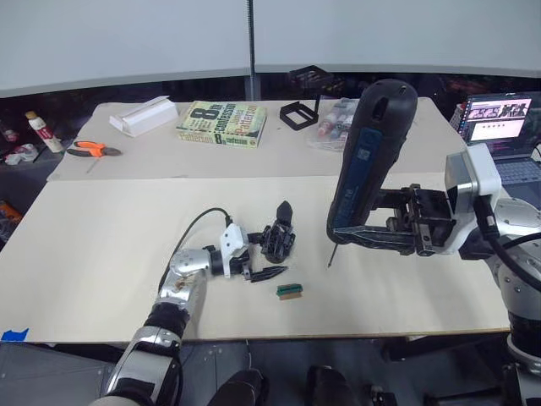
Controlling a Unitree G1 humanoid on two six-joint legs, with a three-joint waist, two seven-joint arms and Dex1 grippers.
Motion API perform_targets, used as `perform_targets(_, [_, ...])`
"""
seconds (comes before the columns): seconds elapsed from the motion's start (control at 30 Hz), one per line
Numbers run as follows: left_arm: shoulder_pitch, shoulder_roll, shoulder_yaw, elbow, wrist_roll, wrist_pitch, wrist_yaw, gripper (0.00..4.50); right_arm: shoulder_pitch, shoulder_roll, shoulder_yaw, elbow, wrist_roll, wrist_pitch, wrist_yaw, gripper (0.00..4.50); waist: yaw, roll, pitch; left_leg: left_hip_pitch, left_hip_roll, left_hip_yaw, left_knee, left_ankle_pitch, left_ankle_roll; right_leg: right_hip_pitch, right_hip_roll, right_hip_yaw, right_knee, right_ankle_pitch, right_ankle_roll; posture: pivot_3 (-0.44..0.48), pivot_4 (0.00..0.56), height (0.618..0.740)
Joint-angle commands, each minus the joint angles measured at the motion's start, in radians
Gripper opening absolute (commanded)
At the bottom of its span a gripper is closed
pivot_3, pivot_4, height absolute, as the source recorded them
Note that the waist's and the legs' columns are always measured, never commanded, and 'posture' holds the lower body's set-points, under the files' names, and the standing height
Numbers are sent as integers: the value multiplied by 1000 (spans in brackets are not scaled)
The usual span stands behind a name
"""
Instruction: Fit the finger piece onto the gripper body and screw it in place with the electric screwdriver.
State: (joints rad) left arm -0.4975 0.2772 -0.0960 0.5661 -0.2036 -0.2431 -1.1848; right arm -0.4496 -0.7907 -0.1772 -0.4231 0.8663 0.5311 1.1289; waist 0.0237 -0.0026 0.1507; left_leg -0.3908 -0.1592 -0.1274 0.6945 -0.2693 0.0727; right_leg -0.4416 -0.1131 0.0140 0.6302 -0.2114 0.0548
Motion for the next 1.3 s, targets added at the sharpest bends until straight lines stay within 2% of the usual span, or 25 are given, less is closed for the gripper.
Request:
perform_targets(0.03, [45, -2, 7, -138, -26, 35, 47, 4475, -4, -9, -52, -40, 40, -9, -3, 1863, -2, 0, 0, 0, 0, 0, 0, 0, 0, 0, 0, 0, 0, 0, 0, 0, 150, 740])
perform_targets(0.27, [108, -32, -1, -235, 23, 93, 215, 4475, -13, -3, -40, -33, 41, -13, -1, 1863, 2, 0, 0, 0, 0, 0, 0, 0, 0, 1, 0, 0, 0, 0, 0, 0, 150, 740])
perform_targets(0.63, [117, -18, -23, -248, 32, 134, 246, 4475, -21, -3, -34, -26, 41, -12, 7, 1863, 1, 0, 0, 0, 0, 0, 0, 0, 0, 1, 0, 0, 0, 0, 0, 0, 150, 740])
perform_targets(0.87, [189, -33, -24, -435, 17, 289, 341, 4475, -13, -10, -43, -29, 41, -10, 4, 1863, 0, 0, 0, 0, 0, 0, 0, 0, 0, 1, 0, 0, 0, 0, 0, 0, 150, 740])
perform_targets(1.0, [206, -42, -25, -468, 37, 307, 393, 4475, -13, -9, -44, -29, 40, -11, 2, 1863, 4, 0, 0, 1, 0, 0, 0, 0, 0, 1, 0, 0, 0, 0, 0, 0, 150, 740])
perform_targets(1.03, [205, -45, -22, -465, 36, 309, 403, 3981, -13, -9, -43, -29, 40, -11, 2, 1863, 4, 0, 0, 1, 0, 0, 0, 0, 0, 1, 0, 0, 0, 0, 0, 0, 150, 740])
perform_targets(1.07, [201, -48, -18, -460, 32, 307, 411, 3770, -13, -8, -43, -29, 40, -12, 1, 1863, 4, 0, 0, 1, 0, 0, 0, 0, 0, 1, 0, 0, 0, 0, 0, 0, 150, 740])
perform_targets(1.17, [188, -45, -21, -442, 36, 307, 419, 2447, -12, -7, -41, -30, 39, -12, 0, 1863, 5, 0, 0, 0, 0, 0, 0, 0, 0, 1, 0, 0, 0, 0, 0, 0, 150, 740])
perform_targets(1.3, [173, -37, -30, -426, 25, 306, 394, 2450, -18, -7, -40, -27, 39, -11, 0, 1863, 5, 0, 0, 1, 0, 0, 0, 0, 0, 1, 0, 0, 0, 0, 0, 0, 150, 740])
